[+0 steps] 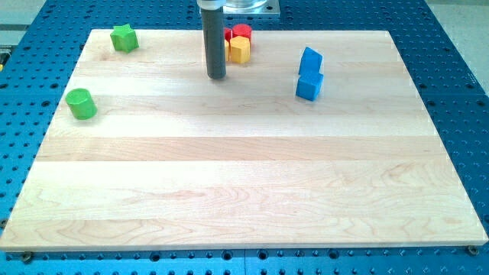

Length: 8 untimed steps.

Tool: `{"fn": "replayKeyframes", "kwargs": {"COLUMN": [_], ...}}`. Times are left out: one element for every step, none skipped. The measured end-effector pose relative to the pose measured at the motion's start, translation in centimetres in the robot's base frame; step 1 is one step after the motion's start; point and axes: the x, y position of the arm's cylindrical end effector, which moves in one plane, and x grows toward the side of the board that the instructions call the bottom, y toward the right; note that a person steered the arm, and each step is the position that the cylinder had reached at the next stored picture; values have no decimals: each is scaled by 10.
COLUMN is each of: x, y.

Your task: Push the blue blocks to the bottom center

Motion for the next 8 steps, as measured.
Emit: {"fn": "replayKeyframes", "kwargs": {"x": [-18, -82, -89, -51, -24, 34, 99, 147], "y": [106, 158, 182, 204, 194, 119, 94, 79]}}
